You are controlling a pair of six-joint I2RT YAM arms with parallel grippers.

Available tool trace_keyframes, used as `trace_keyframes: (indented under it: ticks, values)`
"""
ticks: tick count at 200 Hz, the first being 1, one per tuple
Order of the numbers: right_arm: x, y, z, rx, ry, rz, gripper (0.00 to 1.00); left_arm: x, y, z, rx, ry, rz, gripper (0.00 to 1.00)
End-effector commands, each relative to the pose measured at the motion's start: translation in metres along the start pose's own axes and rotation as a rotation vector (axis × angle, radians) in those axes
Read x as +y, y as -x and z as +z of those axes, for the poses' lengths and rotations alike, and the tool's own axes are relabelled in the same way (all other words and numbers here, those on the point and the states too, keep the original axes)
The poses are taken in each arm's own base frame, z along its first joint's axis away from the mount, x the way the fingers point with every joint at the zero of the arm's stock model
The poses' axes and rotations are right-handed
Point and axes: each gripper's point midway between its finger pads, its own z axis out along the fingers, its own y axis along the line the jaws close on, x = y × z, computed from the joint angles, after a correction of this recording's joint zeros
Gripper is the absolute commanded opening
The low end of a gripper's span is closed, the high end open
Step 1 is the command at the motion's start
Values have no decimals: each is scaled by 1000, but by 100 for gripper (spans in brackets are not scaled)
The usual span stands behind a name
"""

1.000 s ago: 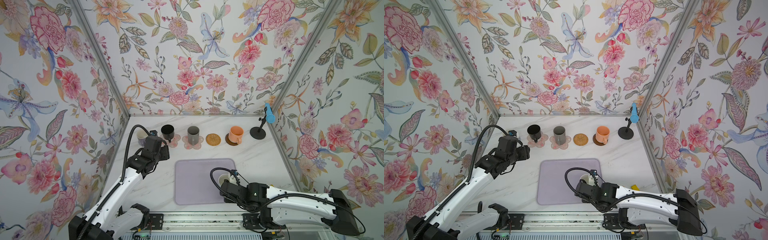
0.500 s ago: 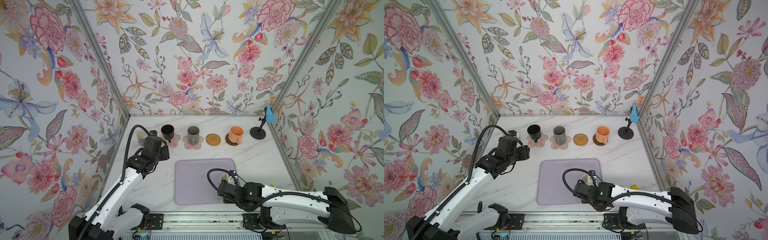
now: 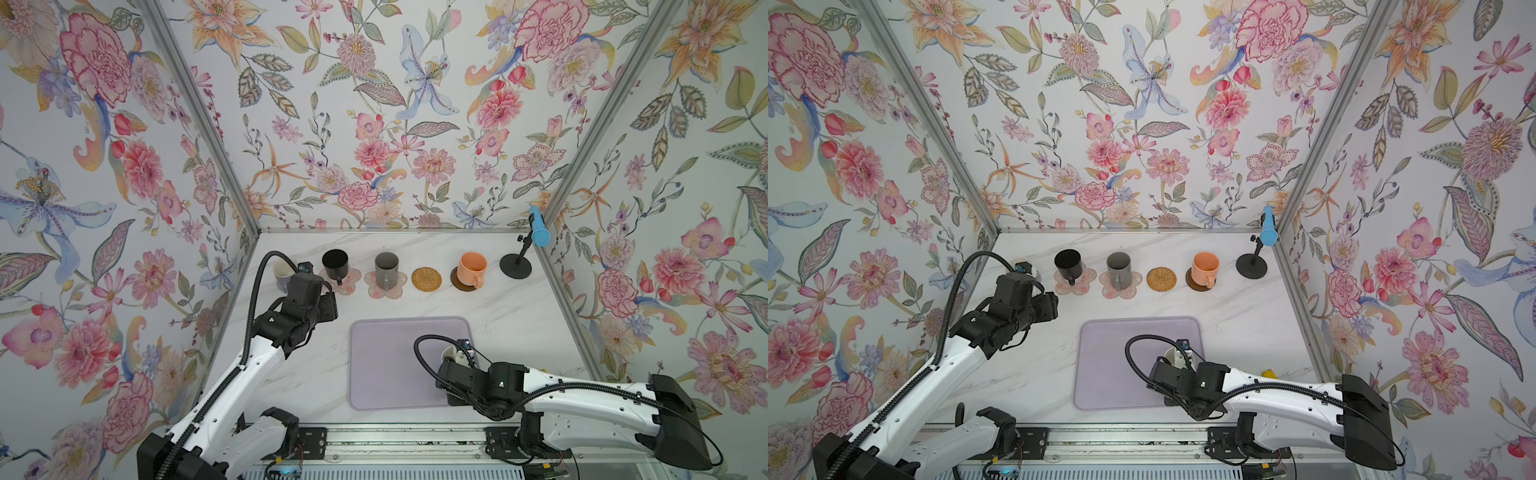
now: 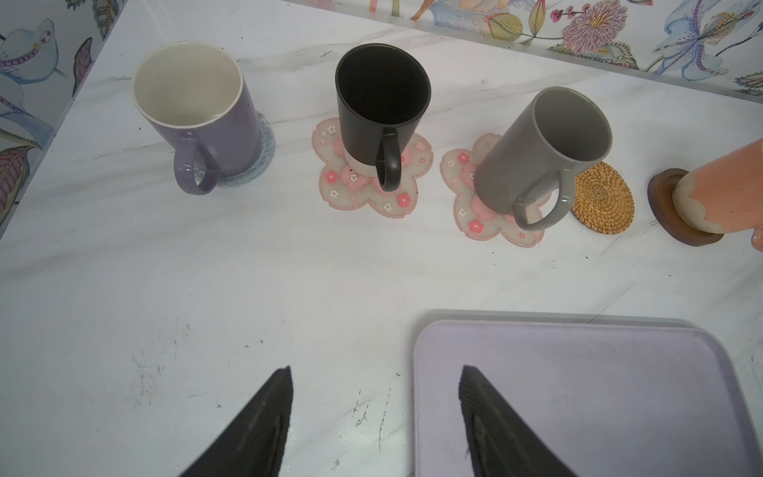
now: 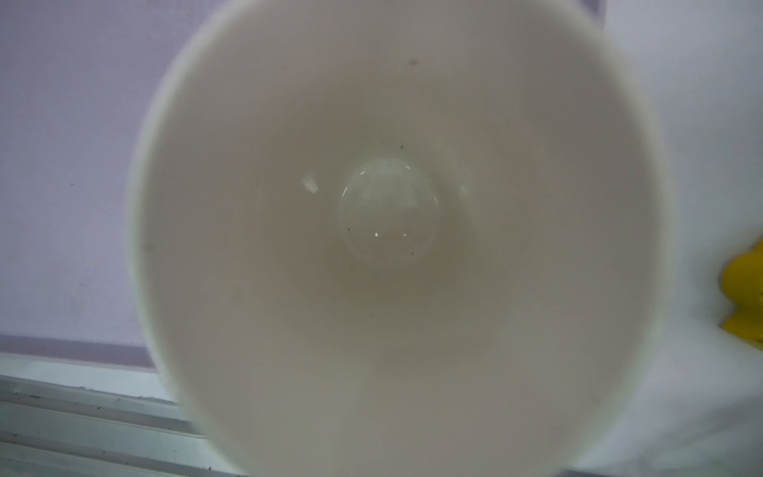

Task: Place cups on coasters
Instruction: Pick up the cup from the tray.

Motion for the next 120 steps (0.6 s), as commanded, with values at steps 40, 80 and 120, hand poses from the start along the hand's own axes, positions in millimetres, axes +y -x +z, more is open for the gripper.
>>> trace_keyframes:
  ticks: [40,80,120]
  values:
    - [10,8,-8,-2,11,-25,34,7,-7,1,11,18,-4,67]
    - [5,3,-9,23,-2,-13,26,9,-9,-1,12,23,-4,67]
    - [0,8,-15,-4,-2,10,22,10,-11,-1,16,24,-7,67]
